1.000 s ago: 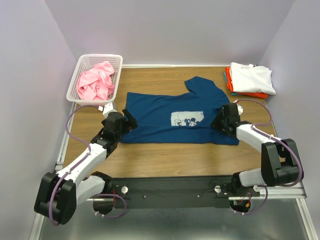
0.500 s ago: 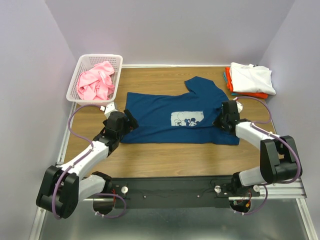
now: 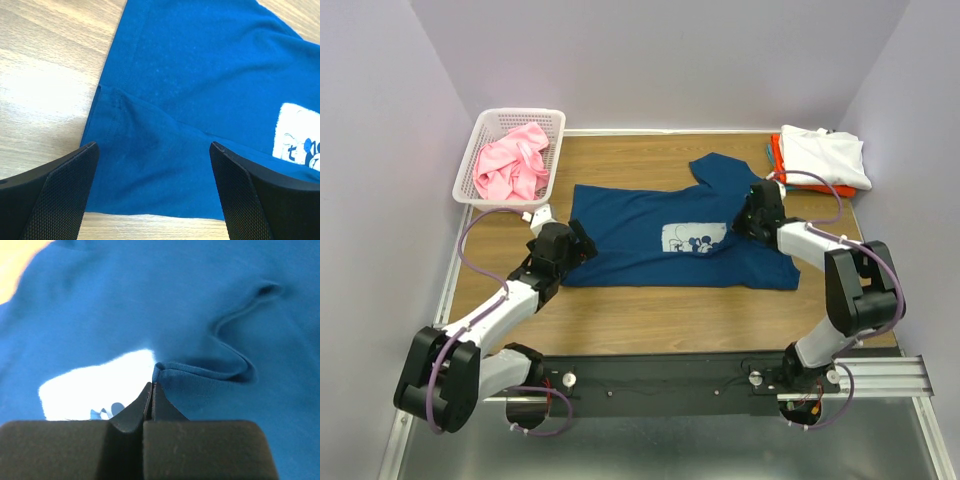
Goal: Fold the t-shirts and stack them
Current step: Fold the tshirt
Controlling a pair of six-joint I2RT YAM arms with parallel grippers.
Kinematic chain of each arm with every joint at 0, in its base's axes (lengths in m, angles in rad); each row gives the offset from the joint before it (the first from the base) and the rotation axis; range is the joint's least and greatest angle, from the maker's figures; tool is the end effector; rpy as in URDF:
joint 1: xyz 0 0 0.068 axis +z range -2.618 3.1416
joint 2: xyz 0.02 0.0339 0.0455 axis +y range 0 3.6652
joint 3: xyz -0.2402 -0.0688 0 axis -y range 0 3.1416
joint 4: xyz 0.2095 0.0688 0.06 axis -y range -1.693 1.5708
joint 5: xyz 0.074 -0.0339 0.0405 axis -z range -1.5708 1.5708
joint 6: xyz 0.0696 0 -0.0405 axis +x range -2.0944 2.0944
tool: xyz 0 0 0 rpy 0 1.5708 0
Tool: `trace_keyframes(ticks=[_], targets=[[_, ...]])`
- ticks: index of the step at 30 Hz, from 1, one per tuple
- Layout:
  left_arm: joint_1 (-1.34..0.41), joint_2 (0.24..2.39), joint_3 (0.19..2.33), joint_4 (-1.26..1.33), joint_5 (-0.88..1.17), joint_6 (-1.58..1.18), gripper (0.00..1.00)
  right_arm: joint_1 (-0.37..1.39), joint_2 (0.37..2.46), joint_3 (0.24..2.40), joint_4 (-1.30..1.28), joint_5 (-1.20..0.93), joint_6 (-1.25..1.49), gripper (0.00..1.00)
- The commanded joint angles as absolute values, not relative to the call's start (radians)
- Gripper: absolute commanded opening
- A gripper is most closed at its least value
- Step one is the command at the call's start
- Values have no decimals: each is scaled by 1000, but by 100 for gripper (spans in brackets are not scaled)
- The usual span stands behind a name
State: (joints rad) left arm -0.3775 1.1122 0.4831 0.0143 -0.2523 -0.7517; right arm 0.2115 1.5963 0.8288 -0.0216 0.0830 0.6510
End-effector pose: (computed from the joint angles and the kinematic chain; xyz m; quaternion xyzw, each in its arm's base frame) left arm 0.2238 -0.0701 0.1726 -0.2207 0.8547 -0.1498 0.4453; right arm 0.3136 0.0614 0.1496 0.2168 0.8981 0.1243 0.3618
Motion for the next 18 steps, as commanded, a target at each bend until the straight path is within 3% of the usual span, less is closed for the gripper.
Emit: trace_keyframes(ticks=[1,10,13,16,17,18], targets=[[-380,1129,508,35,-270,-735,98,250,1661,940,25,43,594,1],[-379,1154,529,34,-265,-729,98,310,1801,1068,23,49,578,1],[-379,1154,540,28,-262,-729,98,321,1833,1103,23,43,583,11],[-379,1157,548,18,-262,-732,98,324,1842,1127,25,20,583,47],[-377,1157,557,14,-265,-733,98,325,1839,1132,23,14,581,99],[-379,1158,561,14,-265,-733,98,324,1835,1137,25,17,581,100]])
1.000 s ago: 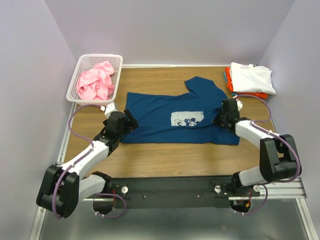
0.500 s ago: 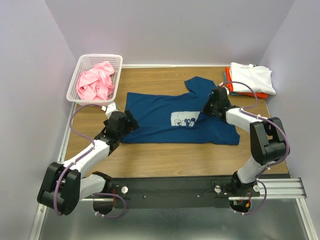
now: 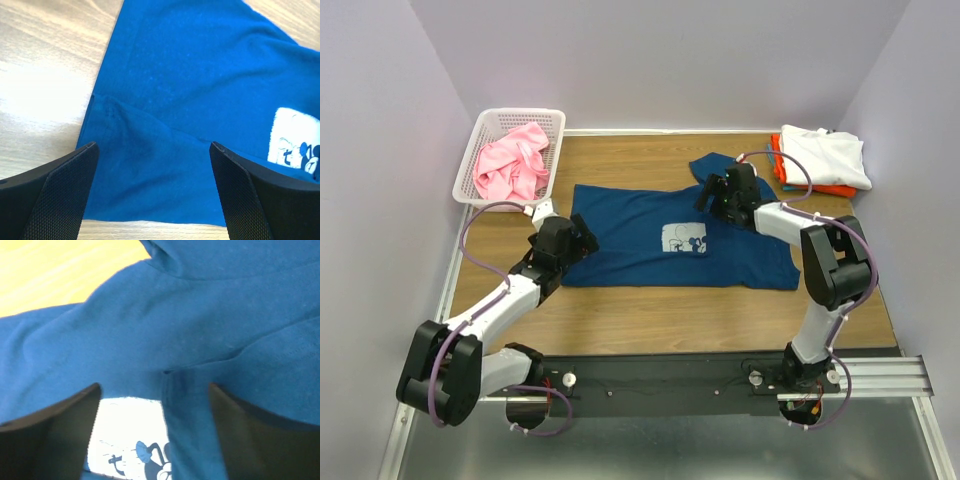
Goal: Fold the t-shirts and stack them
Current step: Fold the tshirt
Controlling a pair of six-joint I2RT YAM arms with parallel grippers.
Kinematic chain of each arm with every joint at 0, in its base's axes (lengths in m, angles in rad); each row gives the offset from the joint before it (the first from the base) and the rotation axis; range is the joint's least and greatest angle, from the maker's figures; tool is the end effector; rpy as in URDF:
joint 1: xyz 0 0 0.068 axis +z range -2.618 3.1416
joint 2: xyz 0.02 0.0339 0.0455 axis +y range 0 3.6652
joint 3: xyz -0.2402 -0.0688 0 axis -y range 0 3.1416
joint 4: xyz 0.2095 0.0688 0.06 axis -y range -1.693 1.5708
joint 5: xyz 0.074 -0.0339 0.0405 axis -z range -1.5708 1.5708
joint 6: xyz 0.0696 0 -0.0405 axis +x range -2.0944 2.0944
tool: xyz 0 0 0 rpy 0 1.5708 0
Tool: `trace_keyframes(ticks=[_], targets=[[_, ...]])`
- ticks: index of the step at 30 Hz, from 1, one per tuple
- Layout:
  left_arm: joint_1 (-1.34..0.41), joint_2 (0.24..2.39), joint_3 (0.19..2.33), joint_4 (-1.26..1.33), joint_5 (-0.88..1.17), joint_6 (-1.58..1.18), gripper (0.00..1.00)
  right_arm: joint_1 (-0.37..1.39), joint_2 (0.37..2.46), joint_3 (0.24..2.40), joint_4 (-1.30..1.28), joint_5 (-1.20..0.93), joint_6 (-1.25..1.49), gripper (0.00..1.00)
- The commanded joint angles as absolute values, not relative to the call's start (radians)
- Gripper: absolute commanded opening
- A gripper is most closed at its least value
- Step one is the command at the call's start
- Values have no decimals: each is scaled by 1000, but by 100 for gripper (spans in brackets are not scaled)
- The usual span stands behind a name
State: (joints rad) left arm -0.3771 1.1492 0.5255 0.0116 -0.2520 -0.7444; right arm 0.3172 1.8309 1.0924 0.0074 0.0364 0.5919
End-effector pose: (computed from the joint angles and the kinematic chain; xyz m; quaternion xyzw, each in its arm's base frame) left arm 0.2319 -0.0732 0.1778 -0.2177 0.8549 -0.1489 0.4468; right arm 0.3656 0.1174 0.1531 0.1324 0.9034 0.1640 0.3735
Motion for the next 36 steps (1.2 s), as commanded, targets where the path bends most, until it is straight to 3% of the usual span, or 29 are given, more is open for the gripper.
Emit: trace_keyframes(ticks=[1,7,13,22,30,36], targets=[[-379,1167,577,14,-261,-732,98,324,1830,1141,23,18,581,100],[-379,1261,656,38,-230,-721,98,322,1681,1051,17,67,594,100],[-388,1388,693,127,-104,-718,98,322,1542,815,3,124,611,100],[-413,1562,657,143,-28,-758,98,322,1494,669,-29,74,644,100],[-419,1470,519,112,-5,-816,98,322,1359,502,-98,26,650,100],[-448,1261,427,5,-34,-882,98,324,1180,451,-178,-31,634,100]])
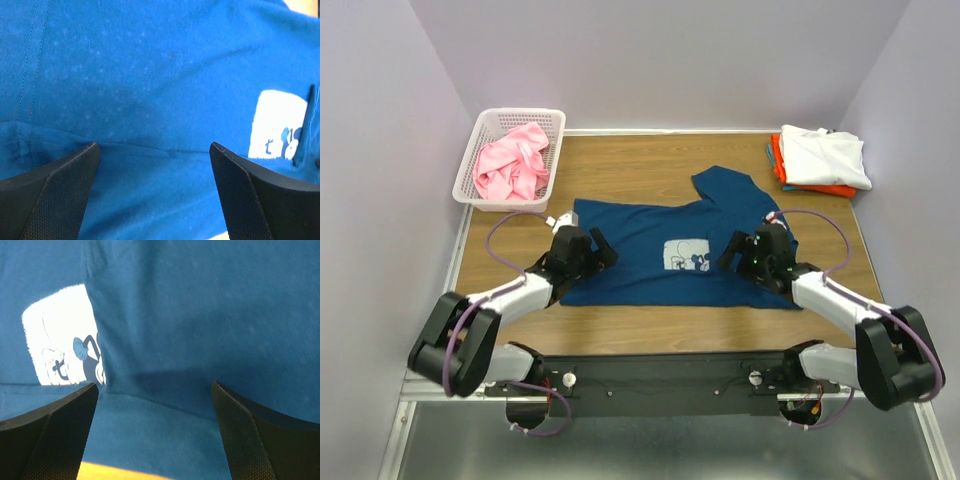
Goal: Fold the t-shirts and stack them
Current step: Fold the tshirt
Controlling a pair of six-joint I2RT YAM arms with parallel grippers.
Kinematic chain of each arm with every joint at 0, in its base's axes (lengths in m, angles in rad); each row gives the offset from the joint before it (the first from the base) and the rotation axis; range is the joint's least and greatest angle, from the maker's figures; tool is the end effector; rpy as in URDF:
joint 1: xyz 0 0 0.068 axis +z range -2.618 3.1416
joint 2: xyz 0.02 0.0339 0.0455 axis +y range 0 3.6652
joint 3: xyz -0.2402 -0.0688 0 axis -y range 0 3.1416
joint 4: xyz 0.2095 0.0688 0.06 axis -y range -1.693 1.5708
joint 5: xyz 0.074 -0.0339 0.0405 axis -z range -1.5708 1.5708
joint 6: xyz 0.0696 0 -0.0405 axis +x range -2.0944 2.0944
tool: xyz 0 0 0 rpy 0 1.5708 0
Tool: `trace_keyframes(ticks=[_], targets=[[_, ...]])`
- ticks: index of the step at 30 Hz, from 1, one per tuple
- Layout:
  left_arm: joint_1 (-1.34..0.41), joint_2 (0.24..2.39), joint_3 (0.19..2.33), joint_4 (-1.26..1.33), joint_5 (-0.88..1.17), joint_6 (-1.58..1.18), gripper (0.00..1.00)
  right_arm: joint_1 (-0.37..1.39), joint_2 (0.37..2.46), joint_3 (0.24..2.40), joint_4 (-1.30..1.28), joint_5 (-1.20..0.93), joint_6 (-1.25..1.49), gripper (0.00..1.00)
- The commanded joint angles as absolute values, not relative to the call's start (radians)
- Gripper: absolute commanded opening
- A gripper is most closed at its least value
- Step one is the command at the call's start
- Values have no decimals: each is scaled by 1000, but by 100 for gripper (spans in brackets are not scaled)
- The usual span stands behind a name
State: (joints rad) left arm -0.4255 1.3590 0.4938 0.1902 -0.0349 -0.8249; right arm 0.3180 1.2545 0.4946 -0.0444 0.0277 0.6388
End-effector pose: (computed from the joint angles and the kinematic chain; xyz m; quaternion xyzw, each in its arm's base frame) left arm 0.2407 -0.1064 0.1381 -0.1862 0.8818 -0.2407 0.3603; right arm 0.2267 0.0726 0.1375 0.1532 0.9146 0.1607 0.3378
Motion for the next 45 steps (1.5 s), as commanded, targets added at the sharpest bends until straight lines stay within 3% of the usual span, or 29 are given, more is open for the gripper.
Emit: trace_keyframes(ticks=[1,5,9,15,25,38,45], targets=[[-449,1224,420,0,-44,-888,98,322,1160,453,-184,-35,626,100],[-449,1050,455,-106,-109,-876,98,322,1056,539,-231,-26,604,100],[-448,1025,567,-149,-239,-847,98,322,1051,662,-233,39,623,100],[-385,1230,793,-104,-324,-749,98,322,1248,898,-232,150,621,100],[-298,1704,1095,-41,-175,-657,98,267,1796,1262,-204,129,532,100],[-256,1965,1262,-87,-196,-653,98,195,1930,1236,-166,68,512,100],[-230,1977,1255,-152,-247,-683,98,160,1931,1164,-129,23,529,100]])
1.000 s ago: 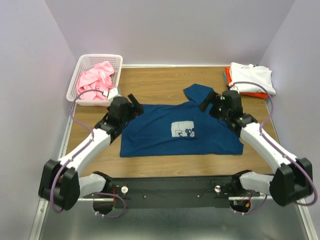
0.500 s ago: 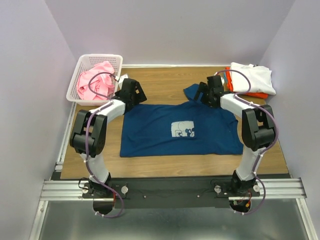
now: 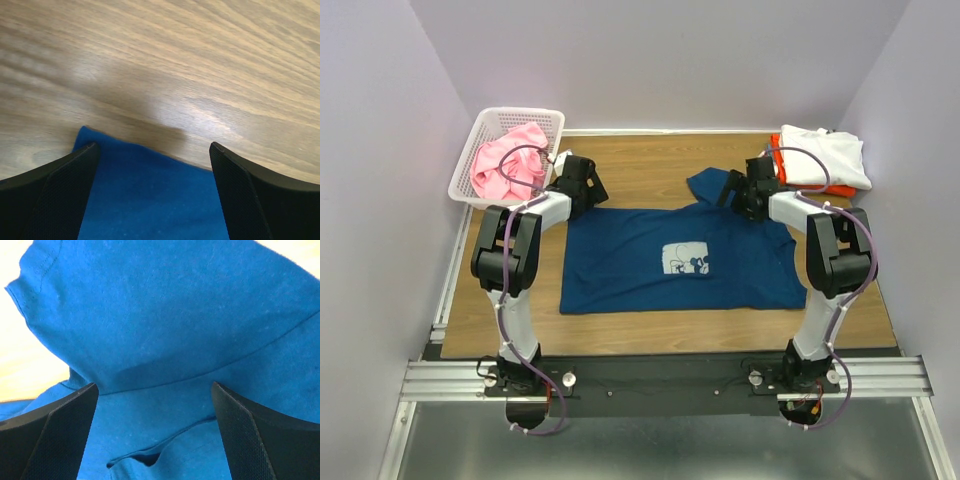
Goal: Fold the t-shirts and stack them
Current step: Fold the tshirt
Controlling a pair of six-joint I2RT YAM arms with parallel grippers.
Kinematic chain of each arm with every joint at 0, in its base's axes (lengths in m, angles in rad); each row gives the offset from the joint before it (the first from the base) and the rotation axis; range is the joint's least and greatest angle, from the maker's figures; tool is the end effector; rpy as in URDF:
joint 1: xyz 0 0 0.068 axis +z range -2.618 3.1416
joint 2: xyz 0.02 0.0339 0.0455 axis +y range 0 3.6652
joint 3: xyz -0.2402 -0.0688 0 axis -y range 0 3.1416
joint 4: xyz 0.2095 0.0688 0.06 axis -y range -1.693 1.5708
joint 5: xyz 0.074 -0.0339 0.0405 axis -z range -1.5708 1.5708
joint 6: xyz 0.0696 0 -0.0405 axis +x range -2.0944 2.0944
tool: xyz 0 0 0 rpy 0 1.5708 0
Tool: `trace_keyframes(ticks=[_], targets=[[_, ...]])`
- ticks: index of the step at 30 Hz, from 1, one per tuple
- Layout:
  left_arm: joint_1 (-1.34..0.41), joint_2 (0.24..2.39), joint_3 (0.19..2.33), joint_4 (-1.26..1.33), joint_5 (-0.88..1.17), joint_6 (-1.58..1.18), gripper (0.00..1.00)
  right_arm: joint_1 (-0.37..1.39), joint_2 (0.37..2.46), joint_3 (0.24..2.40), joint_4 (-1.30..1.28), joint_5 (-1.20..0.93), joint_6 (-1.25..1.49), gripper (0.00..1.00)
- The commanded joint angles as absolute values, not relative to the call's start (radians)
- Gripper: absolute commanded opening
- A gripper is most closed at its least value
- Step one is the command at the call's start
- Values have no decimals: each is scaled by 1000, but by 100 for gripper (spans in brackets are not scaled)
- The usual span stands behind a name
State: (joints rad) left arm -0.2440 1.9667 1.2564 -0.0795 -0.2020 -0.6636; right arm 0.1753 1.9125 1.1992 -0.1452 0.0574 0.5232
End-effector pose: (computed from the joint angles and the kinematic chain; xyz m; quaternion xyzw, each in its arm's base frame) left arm 0.4019 -0.0857 0.1430 -0.2291 0.8918 -0.0822 0.3813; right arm 0.3866 0.0644 0.1395 0.1720 0.9210 0.0940 0.3367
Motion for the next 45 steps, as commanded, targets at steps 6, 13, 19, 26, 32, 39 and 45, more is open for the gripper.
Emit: trace_keyframes(ticks=[6,13,19,26,32,39,45], targets=[[-229,1962,1232,-153,-247,-693,98,152,1873,1098,-124,80,545,100],[-227,1967,1239,-158,-249,-692,98,111,1839,1017,-123,123,575,100],[-229,1980,1290,-184,-229,-664,98,103,1856,1098,-117,7,542,100],[-230,1979,1367,-294,-322,-686,97,103,1847,1275,-112,-115,491,100],[-244,2028,1423,-357,-350,-693,89,101,1760,1243,-100,-120,486,100],[-245,2097,1508,-422,-411,-715,74,101,1684,1161,-98,-101,479,100],[-245,2146,1562,-445,-399,-710,51,103,1670,1150,-97,-100,477,100]])
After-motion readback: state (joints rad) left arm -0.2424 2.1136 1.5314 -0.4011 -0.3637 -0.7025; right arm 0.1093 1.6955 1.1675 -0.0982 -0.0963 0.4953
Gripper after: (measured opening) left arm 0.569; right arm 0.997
